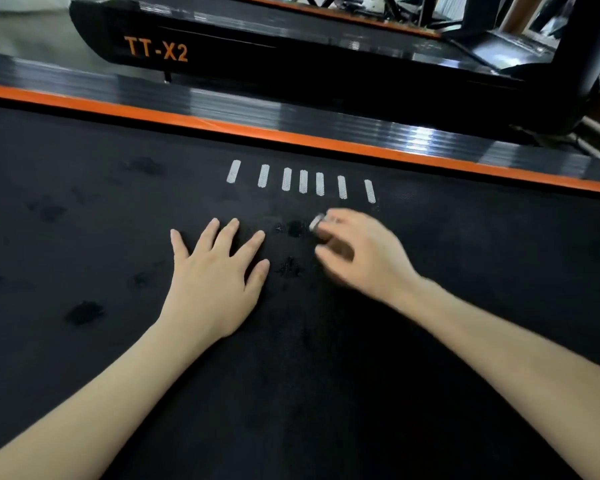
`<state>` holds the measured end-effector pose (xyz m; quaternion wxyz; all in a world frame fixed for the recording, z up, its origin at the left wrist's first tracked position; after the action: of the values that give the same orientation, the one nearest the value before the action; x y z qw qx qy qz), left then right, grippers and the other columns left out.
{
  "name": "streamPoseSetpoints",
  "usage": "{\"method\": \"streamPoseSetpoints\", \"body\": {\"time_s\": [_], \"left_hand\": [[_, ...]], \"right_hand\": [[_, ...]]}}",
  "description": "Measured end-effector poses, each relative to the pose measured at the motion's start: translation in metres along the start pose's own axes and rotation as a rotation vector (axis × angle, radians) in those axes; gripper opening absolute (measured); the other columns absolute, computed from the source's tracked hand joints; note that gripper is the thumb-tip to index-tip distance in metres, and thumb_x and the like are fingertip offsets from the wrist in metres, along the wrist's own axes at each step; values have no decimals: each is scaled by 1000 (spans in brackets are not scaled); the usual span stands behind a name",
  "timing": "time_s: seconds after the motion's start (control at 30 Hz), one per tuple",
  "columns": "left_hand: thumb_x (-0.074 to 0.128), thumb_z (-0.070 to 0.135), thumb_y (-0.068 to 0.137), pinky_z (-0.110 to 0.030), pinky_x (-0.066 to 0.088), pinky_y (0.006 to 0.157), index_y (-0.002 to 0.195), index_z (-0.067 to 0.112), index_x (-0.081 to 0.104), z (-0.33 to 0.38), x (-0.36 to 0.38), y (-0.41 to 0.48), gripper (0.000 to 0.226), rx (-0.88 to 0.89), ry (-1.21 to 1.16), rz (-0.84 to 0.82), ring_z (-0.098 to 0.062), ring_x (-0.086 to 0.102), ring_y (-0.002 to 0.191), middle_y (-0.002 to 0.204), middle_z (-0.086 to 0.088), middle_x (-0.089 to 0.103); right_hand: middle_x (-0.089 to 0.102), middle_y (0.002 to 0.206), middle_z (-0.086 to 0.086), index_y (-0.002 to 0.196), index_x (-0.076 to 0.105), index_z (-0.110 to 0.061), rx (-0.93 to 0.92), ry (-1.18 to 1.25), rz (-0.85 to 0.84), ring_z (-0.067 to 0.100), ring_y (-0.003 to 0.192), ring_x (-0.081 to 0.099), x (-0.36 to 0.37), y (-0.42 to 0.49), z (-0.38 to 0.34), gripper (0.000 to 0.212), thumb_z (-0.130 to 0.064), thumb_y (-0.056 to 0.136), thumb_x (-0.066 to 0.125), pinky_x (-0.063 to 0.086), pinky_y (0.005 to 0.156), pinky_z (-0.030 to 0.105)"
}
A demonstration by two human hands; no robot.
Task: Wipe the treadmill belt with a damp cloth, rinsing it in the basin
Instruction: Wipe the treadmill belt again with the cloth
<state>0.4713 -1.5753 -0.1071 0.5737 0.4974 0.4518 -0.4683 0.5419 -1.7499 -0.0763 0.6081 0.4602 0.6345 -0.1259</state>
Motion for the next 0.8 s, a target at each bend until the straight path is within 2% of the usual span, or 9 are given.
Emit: {"method": "streamPoseSetpoints", "body": {"time_s": [0.1, 0.2, 0.27, 0.37, 0.43, 0.53, 0.6, 0.7, 0.8], "left_hand": [[-5, 59, 81, -61, 5, 111, 145, 36, 29, -1, 0, 0, 76, -12, -20, 20, -25, 14, 144, 155, -4, 26], [-5, 57, 82, -61, 4, 111, 146, 36, 27, 1, 0, 1, 75, -10, -20, 28, -25, 12, 145, 155, -4, 24], [-1, 56, 84, -63, 6, 110, 145, 34, 33, 2, -1, 2, 73, -5, -20, 39, -28, 18, 143, 153, -7, 29], [3, 54, 86, -66, 10, 108, 143, 31, 38, 3, -1, 3, 71, -7, 0, 33, -32, 23, 141, 150, -10, 35], [-2, 54, 83, -65, 9, 108, 145, 32, 34, 5, 0, 3, 74, -3, 11, 29, -31, 20, 143, 152, -9, 31], [-8, 55, 80, -64, 6, 110, 147, 34, 27, 4, -2, 1, 78, -5, -4, 33, -29, 14, 144, 155, -7, 25], [-9, 55, 80, -62, 4, 111, 147, 35, 23, 1, -2, 0, 77, -7, -22, 41, -27, 11, 145, 156, -5, 21], [-8, 55, 81, -61, 2, 111, 148, 35, 22, 2, -2, -1, 76, -1, -35, 38, -26, 9, 145, 157, -5, 20], [-6, 53, 82, -63, 5, 110, 147, 34, 26, 2, -1, 0, 75, 0, -20, 39, -29, 13, 145, 155, -7, 24]], "right_hand": [[61, 113, 3, 106, 67, -18, 276, -99, 1, 25, 102, 58, 3, 45, 68, 31, -39, 89, 53, 45, 83, 31], [62, 106, 7, 101, 68, -17, 504, -119, 35, 30, 98, 60, 4, 72, 120, 33, -41, 89, 50, 43, 74, 29], [60, 108, 12, 102, 66, -11, 617, -190, 70, 35, 100, 58, 6, 84, 133, 37, -41, 90, 47, 44, 77, 32], [53, 115, 14, 105, 60, -5, 846, -263, 93, 36, 105, 53, 11, 99, 126, 37, -36, 92, 47, 44, 92, 45], [55, 109, 13, 98, 60, -8, 807, -257, 76, 34, 102, 56, 25, 116, 97, 32, -35, 90, 45, 45, 91, 48], [56, 103, 11, 92, 63, -10, 485, -188, 3, 32, 95, 57, 54, 135, 36, 33, -37, 90, 44, 49, 85, 42], [59, 104, 8, 93, 65, -14, 367, -139, -36, 32, 98, 58, 57, 138, 27, 32, -38, 91, 43, 50, 81, 38], [61, 120, 4, 115, 67, -25, 418, -169, -30, 29, 104, 59, 39, 134, 74, 37, -35, 92, 41, 51, 84, 36], [59, 117, 9, 115, 66, -17, 567, -263, 24, 33, 102, 58, 28, 124, 113, 38, -35, 94, 39, 51, 83, 39]]}}
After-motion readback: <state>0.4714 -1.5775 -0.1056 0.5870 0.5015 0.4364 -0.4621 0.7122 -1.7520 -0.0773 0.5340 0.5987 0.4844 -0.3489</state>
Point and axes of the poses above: each hand's wrist, its own y-axis towards the middle knuckle, its own x-axis out of the palm, z = x × y, the point moved 7 cm from there along y, towards the middle knuckle
